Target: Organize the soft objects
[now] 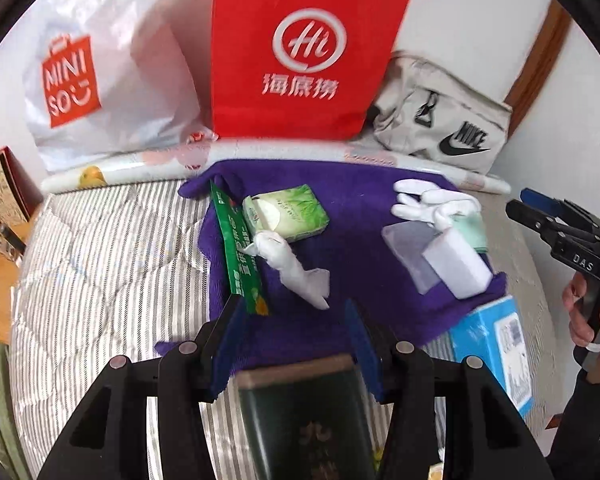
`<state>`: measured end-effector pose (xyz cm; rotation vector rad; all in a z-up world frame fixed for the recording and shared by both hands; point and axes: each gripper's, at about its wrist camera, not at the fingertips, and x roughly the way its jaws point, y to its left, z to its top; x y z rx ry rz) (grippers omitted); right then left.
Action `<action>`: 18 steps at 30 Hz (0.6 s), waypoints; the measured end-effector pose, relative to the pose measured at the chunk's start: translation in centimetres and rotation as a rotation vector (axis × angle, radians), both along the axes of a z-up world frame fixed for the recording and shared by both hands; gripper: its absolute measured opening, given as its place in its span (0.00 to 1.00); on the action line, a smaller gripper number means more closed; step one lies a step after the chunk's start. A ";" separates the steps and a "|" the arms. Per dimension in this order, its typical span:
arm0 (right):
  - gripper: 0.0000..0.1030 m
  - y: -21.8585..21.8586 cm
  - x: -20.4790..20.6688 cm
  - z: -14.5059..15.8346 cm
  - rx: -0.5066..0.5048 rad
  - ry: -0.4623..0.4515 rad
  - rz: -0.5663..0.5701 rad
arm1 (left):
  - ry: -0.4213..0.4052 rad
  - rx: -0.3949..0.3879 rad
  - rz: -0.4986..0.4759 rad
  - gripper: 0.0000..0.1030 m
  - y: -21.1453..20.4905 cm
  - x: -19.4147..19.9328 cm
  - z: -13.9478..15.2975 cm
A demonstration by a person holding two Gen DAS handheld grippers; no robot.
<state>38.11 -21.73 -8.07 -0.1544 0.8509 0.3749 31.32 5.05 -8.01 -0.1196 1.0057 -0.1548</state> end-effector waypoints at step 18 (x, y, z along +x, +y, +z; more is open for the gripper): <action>0.60 0.0 -19.5 -0.2 0.141 0.029 0.075 | 0.005 -0.016 -0.050 0.48 -2.3 -13.1 -0.5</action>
